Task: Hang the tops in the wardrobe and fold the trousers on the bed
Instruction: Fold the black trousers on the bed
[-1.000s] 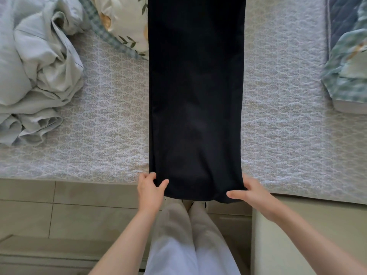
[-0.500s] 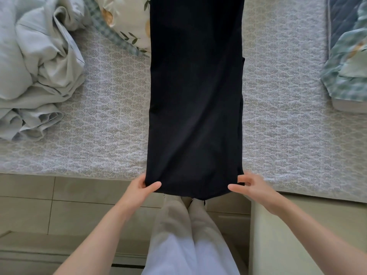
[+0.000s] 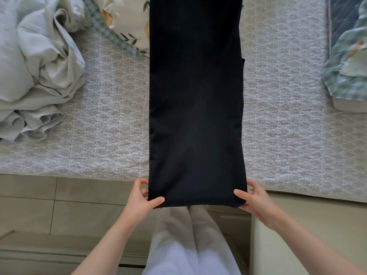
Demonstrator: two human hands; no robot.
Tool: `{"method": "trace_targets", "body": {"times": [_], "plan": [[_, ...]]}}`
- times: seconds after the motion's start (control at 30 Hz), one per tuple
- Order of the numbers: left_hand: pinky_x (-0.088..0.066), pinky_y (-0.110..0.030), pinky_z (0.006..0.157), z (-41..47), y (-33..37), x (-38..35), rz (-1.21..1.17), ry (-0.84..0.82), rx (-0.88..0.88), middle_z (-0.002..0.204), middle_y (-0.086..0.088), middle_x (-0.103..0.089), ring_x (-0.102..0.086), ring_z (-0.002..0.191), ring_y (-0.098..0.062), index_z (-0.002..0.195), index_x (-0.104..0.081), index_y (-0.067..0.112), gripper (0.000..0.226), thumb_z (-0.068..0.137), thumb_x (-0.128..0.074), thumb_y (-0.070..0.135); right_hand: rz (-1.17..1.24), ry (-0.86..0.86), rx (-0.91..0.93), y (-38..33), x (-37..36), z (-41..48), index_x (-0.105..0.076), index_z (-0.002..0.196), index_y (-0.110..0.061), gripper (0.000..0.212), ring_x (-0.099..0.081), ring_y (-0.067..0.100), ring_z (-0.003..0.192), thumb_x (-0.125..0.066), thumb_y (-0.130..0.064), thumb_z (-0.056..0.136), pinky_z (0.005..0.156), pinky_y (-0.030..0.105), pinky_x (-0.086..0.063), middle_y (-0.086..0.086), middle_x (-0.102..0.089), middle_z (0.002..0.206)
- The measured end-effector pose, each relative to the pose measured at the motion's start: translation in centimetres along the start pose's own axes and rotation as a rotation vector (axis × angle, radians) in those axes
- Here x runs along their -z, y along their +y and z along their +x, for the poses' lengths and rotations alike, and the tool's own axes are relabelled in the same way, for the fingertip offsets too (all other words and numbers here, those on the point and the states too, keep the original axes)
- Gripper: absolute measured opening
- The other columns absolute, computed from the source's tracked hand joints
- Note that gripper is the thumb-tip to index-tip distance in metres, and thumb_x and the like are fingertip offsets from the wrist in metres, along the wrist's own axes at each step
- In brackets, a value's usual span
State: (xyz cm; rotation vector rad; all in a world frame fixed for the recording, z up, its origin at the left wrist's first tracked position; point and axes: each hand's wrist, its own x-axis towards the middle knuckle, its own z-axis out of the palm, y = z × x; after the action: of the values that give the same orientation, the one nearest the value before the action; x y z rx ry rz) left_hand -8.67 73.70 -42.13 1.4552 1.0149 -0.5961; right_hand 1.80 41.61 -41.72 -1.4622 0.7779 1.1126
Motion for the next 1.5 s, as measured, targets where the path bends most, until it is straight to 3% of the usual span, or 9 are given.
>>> {"method": "trace_targets", "body": {"times": [0.2, 0.33, 0.53, 0.67, 0.83, 1.1, 1.3, 1.4, 1.5], "plan": [[-0.052, -0.014, 0.077, -2.2, -1.2, -0.1, 0.254, -0.285, 0.064, 0.101, 0.016, -0.075, -0.068, 0.098, 0.0, 0.107, -0.068, 0.025, 0.041, 0.074, -0.08, 0.004, -0.396, -0.229, -0.056, 0.6, 0.1, -1.9, -0.067, 0.119, -0.023, 0.029, -0.064, 0.008, 0.11, -0.066, -0.019, 0.09, 0.097, 0.028, -0.048, -0.011, -0.071, 0.113], [-0.053, -0.033, 0.094, -3.5, -2.0, 0.1, 0.417, -0.251, 0.019, 0.104, 0.014, -0.073, -0.066, 0.101, -0.003, 0.107, -0.065, 0.031, 0.037, 0.08, -0.07, 0.007, -0.405, -0.215, -0.02, 1.8, 0.6, -3.6, -0.06, 0.123, -0.022, 0.036, -0.061, 0.003, 0.113, -0.065, -0.008, 0.09, 0.097, 0.024, -0.045, -0.013, -0.069, 0.117], [-0.051, -0.019, 0.058, -5.7, -1.0, 0.3, 0.087, -0.043, 0.11, 0.084, -0.009, -0.076, -0.07, 0.066, -0.01, 0.11, -0.051, 0.005, 0.017, 0.097, -0.06, 0.01, -0.297, -0.014, 0.025, 2.6, 1.1, -5.5, -0.047, 0.091, -0.009, 0.017, -0.056, 0.014, 0.077, -0.056, -0.022, 0.097, 0.077, 0.029, -0.044, 0.009, -0.062, 0.088], [-0.057, -0.041, 0.078, -6.6, 0.5, 0.3, -0.149, 0.067, 0.18, 0.095, -0.004, -0.077, -0.073, 0.089, -0.022, 0.119, -0.057, 0.019, 0.025, 0.094, -0.065, 0.02, -0.213, -0.01, 0.052, 0.9, 0.1, -6.7, -0.048, 0.106, -0.011, 0.017, -0.063, 0.015, 0.078, -0.054, -0.025, 0.099, 0.07, 0.033, -0.052, 0.009, -0.07, 0.092], [-0.054, -0.03, 0.082, -7.7, 3.2, 0.3, -0.343, -0.018, 0.114, 0.108, -0.007, -0.075, -0.071, 0.098, -0.018, 0.114, -0.065, 0.008, 0.021, 0.097, -0.059, 0.018, 0.132, -0.043, 0.065, -2.1, -0.3, -7.6, -0.052, 0.112, -0.004, 0.022, -0.071, 0.024, 0.094, -0.06, -0.003, 0.092, 0.077, 0.037, -0.057, 0.015, -0.072, 0.109], [-0.054, -0.035, 0.072, -9.6, 1.9, 0.5, 0.148, -0.164, 0.114, 0.092, -0.007, -0.064, -0.061, 0.066, -0.011, 0.124, -0.049, 0.015, 0.029, 0.098, -0.053, 0.004, -0.024, -0.167, -0.203, -1.2, 0.2, -9.5, -0.061, 0.123, -0.002, 0.036, -0.069, 0.021, 0.103, -0.066, -0.01, 0.088, 0.087, 0.032, -0.053, 0.007, -0.072, 0.113], [-0.054, -0.026, 0.085, -10.6, 2.1, 1.0, 0.223, -0.155, 0.095, 0.09, 0.004, -0.069, -0.067, 0.084, -0.003, 0.124, -0.046, 0.016, 0.021, 0.103, -0.048, 0.016, -0.095, -0.268, -0.141, -1.8, 0.5, -10.7, -0.056, 0.129, -0.024, 0.03, -0.063, 0.012, 0.115, -0.048, -0.032, 0.101, 0.103, 0.037, -0.046, -0.007, -0.067, 0.124], [-0.051, -0.014, 0.07, -11.2, 2.4, 1.2, 0.144, -0.182, 0.14, 0.1, 0.003, -0.075, -0.071, 0.088, -0.003, 0.135, -0.032, 0.02, 0.043, 0.099, -0.054, 0.01, -0.295, -0.276, -0.118, -2.0, 0.7, -11.4, -0.05, 0.132, -0.025, 0.035, -0.063, 0.009, 0.114, -0.057, -0.027, 0.098, 0.104, 0.037, -0.046, -0.011, -0.066, 0.124], [-0.055, -0.022, 0.073, -11.5, 2.7, 1.6, 0.13, -0.23, 0.238, 0.105, -0.002, -0.075, -0.072, 0.094, -0.012, 0.15, -0.015, 0.027, 0.081, 0.091, -0.065, 0.002, -0.525, -0.184, -0.079, -2.8, 0.2, -11.9, -0.045, 0.127, -0.016, 0.04, -0.066, 0.01, 0.099, -0.062, -0.009, 0.091, 0.079, 0.026, -0.056, -0.001, -0.065, 0.117]]}}
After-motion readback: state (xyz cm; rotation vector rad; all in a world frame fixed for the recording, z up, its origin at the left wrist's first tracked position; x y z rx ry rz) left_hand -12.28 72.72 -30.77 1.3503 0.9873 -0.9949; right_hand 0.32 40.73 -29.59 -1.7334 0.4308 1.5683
